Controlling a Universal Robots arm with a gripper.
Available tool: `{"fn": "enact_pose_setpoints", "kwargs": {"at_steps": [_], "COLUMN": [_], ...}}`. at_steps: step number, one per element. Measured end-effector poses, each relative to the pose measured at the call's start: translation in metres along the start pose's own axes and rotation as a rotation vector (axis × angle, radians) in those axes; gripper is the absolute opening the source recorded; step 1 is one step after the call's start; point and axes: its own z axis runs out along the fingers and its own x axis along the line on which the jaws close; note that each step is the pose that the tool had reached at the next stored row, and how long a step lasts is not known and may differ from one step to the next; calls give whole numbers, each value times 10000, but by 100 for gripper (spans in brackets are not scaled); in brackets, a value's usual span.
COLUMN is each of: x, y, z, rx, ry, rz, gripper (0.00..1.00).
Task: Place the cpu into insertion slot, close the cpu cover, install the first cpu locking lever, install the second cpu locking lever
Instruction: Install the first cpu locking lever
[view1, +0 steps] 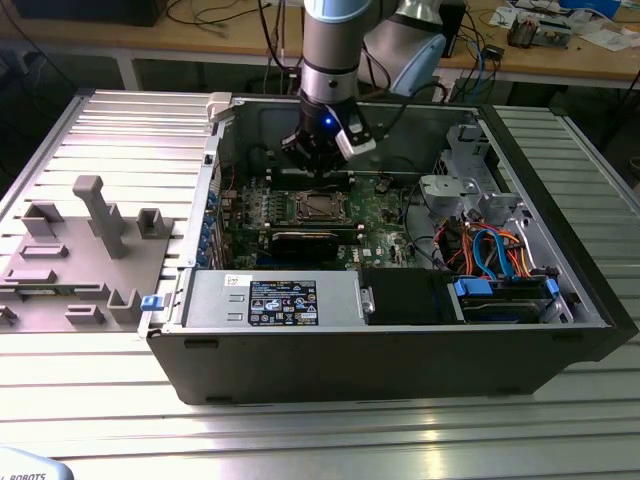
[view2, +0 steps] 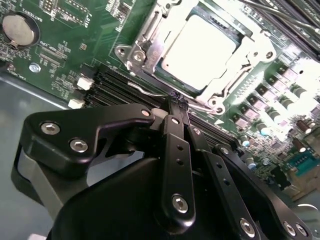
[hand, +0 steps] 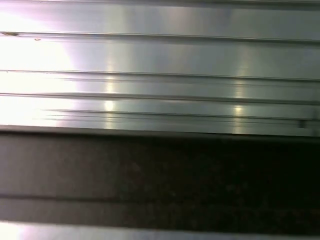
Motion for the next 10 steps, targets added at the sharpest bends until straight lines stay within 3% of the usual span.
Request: {"fn": "enact_pose_setpoints", "kwargs": {"at_steps": [10], "x": [-126], "y": [-7], "z": [52], "rx": [-40], "ry": [50], "rz": [0], "gripper": [11]}}
